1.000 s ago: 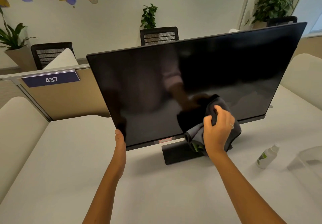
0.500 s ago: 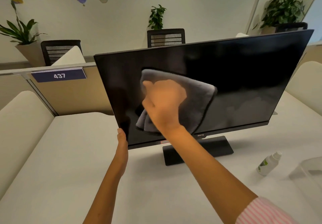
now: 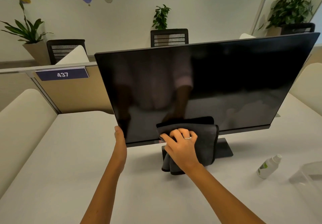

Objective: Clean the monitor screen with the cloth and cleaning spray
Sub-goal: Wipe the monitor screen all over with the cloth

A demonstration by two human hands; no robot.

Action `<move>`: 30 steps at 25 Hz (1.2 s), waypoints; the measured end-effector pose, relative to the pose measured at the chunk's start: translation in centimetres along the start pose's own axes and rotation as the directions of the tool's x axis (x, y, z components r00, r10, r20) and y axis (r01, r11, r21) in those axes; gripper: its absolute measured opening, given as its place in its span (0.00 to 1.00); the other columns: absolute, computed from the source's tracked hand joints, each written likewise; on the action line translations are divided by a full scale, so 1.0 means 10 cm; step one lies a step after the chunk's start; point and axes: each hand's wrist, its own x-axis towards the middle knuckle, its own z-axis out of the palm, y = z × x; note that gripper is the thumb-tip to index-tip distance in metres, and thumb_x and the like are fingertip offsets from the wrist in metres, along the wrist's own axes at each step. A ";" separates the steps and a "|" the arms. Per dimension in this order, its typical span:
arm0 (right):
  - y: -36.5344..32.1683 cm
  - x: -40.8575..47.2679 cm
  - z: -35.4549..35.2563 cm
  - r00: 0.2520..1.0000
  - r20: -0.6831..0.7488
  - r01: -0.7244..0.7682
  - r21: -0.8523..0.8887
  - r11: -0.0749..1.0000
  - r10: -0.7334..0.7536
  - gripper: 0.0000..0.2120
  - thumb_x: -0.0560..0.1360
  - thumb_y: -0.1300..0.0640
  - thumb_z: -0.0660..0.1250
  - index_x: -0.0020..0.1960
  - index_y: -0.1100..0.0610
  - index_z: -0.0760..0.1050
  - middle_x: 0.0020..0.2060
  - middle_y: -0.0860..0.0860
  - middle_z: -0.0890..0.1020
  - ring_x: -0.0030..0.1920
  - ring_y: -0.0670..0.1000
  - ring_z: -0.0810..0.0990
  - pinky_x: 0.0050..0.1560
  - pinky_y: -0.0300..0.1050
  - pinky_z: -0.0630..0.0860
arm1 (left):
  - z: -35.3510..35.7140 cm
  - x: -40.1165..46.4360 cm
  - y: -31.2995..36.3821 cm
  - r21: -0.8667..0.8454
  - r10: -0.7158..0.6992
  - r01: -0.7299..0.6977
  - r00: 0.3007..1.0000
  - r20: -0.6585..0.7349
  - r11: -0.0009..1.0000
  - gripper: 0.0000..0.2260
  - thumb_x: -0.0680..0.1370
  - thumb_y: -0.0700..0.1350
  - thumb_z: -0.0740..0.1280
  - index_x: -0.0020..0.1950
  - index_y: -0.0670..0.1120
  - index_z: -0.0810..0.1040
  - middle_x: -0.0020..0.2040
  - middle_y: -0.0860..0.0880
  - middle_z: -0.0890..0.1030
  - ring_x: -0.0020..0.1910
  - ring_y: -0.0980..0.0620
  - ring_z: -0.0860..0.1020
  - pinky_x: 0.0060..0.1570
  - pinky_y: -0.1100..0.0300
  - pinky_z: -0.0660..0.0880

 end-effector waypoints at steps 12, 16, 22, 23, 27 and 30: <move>0.69 -0.28 -0.33 0.970 0.121 -0.212 0.000 0.977 0.210 0.15 0.62 0.57 0.79 0.47 0.58 0.83 0.41 0.56 0.84 0.40 0.57 0.82 0.44 0.49 0.81 | 0.74 -0.60 1.50 0.733 0.952 -0.680 0.223 0.208 -0.002 0.29 0.76 0.51 0.60 0.74 0.43 0.55 0.76 0.38 0.54 0.75 0.40 0.49 0.73 0.43 0.44; 0.93 -0.33 -0.43 0.949 0.113 -0.295 -0.015 0.955 0.295 0.16 0.61 0.60 0.80 0.47 0.61 0.82 0.40 0.58 0.83 0.38 0.57 0.82 0.41 0.48 0.81 | 1.25 -0.75 1.81 0.752 0.839 -0.641 0.316 0.442 -0.154 0.30 0.79 0.56 0.54 0.76 0.45 0.51 0.78 0.43 0.48 0.76 0.44 0.44 0.71 0.43 0.39; 1.34 -0.19 -0.57 0.796 0.023 -0.605 0.021 0.796 0.605 0.12 0.71 0.64 0.71 0.54 0.65 0.77 0.44 0.61 0.80 0.43 0.58 0.79 0.44 0.50 0.81 | 1.85 -0.87 2.04 0.712 0.758 -0.663 0.334 0.560 -0.233 0.25 0.79 0.58 0.50 0.72 0.45 0.61 0.75 0.45 0.60 0.75 0.46 0.53 0.69 0.39 0.36; 1.41 -0.13 -0.59 0.773 -0.020 -0.633 0.038 0.773 0.634 0.12 0.73 0.65 0.68 0.55 0.65 0.76 0.45 0.61 0.79 0.44 0.58 0.78 0.44 0.49 0.80 | 1.92 -0.90 2.06 0.704 0.757 -0.668 0.325 0.567 -0.240 0.25 0.79 0.58 0.50 0.71 0.45 0.64 0.72 0.46 0.65 0.73 0.46 0.57 0.69 0.38 0.37; 1.66 0.21 -0.69 0.731 -0.161 -0.653 0.119 0.748 0.663 0.11 0.76 0.62 0.63 0.57 0.63 0.75 0.47 0.61 0.78 0.45 0.57 0.75 0.41 0.44 0.73 | 2.04 -0.93 2.11 0.705 0.740 -0.670 0.349 0.575 -0.232 0.25 0.79 0.60 0.49 0.70 0.48 0.64 0.65 0.46 0.72 0.67 0.43 0.66 0.70 0.37 0.41; 1.61 0.37 -0.72 0.762 -0.183 -0.601 0.153 0.784 0.621 0.11 0.75 0.58 0.64 0.56 0.61 0.76 0.48 0.60 0.78 0.47 0.57 0.76 0.42 0.46 0.76 | 2.03 -0.90 2.12 0.720 0.729 -0.656 0.374 0.573 -0.229 0.25 0.79 0.61 0.48 0.72 0.49 0.62 0.66 0.45 0.71 0.68 0.42 0.65 0.70 0.38 0.43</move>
